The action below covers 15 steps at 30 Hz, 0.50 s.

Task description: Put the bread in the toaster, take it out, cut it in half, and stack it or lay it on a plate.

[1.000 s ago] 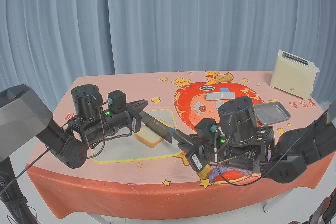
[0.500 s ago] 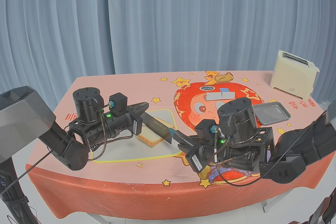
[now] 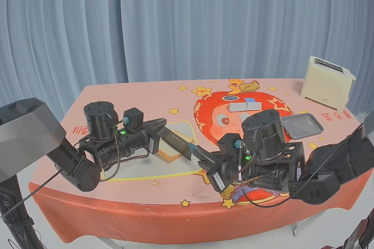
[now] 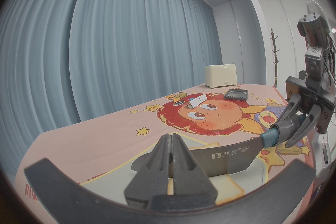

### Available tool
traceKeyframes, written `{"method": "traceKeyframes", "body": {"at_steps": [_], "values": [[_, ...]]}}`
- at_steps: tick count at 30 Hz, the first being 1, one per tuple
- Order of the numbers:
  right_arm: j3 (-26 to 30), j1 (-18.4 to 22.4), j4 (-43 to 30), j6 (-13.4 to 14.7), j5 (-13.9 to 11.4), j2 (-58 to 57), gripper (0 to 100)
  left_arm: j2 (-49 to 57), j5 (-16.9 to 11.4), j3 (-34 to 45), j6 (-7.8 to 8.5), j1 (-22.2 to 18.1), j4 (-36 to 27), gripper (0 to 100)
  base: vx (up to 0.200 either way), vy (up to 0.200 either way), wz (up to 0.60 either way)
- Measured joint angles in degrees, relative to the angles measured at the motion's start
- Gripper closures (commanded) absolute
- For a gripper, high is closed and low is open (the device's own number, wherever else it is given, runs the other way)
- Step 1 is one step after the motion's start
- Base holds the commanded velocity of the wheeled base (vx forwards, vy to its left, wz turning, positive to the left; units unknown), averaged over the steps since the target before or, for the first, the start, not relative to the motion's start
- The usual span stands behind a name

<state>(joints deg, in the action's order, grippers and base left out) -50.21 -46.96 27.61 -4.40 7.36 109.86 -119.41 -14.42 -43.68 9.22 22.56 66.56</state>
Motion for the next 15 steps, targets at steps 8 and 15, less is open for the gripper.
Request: {"method": "traceKeyframes", "body": {"at_steps": [8, 15], "values": [[0.0, 0.0, 0.0, 0.0, 0.0, -0.1, 100, -0.8, 0.0, 0.0, 0.09, 0.0, 0.2, 100, 0.0, 0.0, 0.0], [0.1, 0.1, 0.0, 0.0, 0.0, -0.1, 100, -1.4, 0.1, 0.1, 0.17, -0.1, 0.3, 100, 0.0, 0.0, 0.0]]}}
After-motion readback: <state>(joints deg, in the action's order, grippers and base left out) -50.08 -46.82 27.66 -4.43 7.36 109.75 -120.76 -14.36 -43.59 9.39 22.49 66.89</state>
